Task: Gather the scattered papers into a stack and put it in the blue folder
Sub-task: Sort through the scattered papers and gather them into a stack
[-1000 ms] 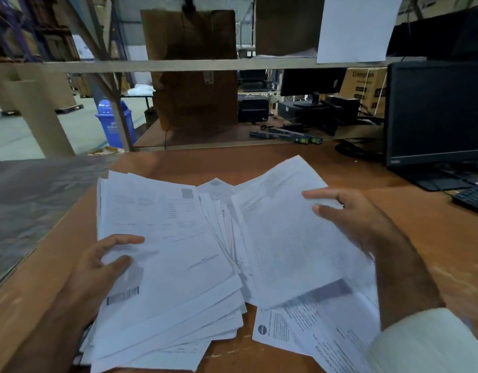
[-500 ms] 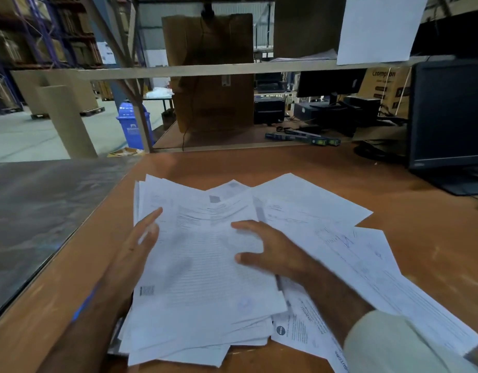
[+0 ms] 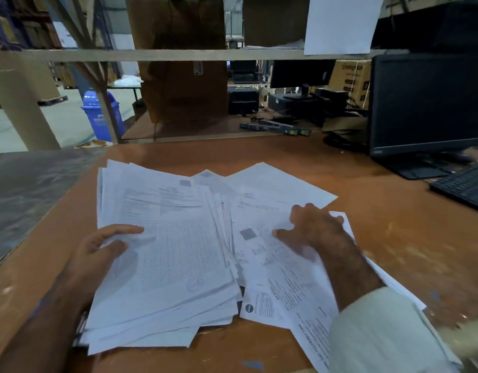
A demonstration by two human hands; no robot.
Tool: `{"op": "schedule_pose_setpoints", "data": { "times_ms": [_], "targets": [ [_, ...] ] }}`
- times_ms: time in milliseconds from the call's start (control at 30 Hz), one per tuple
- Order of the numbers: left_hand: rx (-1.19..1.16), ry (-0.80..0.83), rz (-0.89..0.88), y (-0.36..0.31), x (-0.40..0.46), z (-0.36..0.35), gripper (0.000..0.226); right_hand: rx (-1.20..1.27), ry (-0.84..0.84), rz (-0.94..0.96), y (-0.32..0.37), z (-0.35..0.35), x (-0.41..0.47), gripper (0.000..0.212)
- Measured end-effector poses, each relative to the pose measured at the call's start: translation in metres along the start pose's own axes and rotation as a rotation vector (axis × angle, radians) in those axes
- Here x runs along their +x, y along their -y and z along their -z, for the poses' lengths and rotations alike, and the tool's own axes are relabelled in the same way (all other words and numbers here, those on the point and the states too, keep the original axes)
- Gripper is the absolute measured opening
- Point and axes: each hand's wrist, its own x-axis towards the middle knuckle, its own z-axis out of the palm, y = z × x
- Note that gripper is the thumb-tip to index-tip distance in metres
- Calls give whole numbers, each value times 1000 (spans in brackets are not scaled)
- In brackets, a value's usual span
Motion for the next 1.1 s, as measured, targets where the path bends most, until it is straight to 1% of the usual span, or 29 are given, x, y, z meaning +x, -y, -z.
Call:
{"op": "schedule_pose_setpoints", "data": {
  "times_ms": [67,167,233,300,367,467,567,667,700,733,833,867,1000,1100],
  "targets": [
    [-3,5,5,-2,0,-1,37,45,-22,-9,-7,-1,2,79],
    [0,-9,-13,1,-1,1,42,53,-13,106,8,-16,-2,88],
    [-17,-7,-7,8,1,3,41,129,-43,136,17,-23,-3,88],
    [-12,-5,-14,13,2,5,42,200,-121,64,14,-17,-1,83],
    [6,-17,-17,14,3,6,43,178,-146,-6,0,-6,0,80],
    [23,-28,-11,11,3,4,44,159,-128,-60,-27,-1,-5,78],
    [-5,-46,1,11,2,2,46,241,-116,-63,-35,1,-3,71],
    [3,-35,2,14,5,4,43,366,4,-2,-35,9,6,57],
    [9,-34,6,15,6,5,43,366,39,20,-36,11,6,58],
    [7,-31,9,15,6,5,43,348,63,39,-36,11,7,63],
    [6,-37,1,14,5,3,44,203,91,61,-34,6,3,93],
    [15,-37,-4,13,4,3,44,187,89,63,-33,6,2,97],
    [21,-23,-10,18,5,5,43,245,60,17,-30,13,-2,100],
    [34,-24,-36,20,6,5,43,345,18,-21,-32,16,-7,98]
  ]
}}
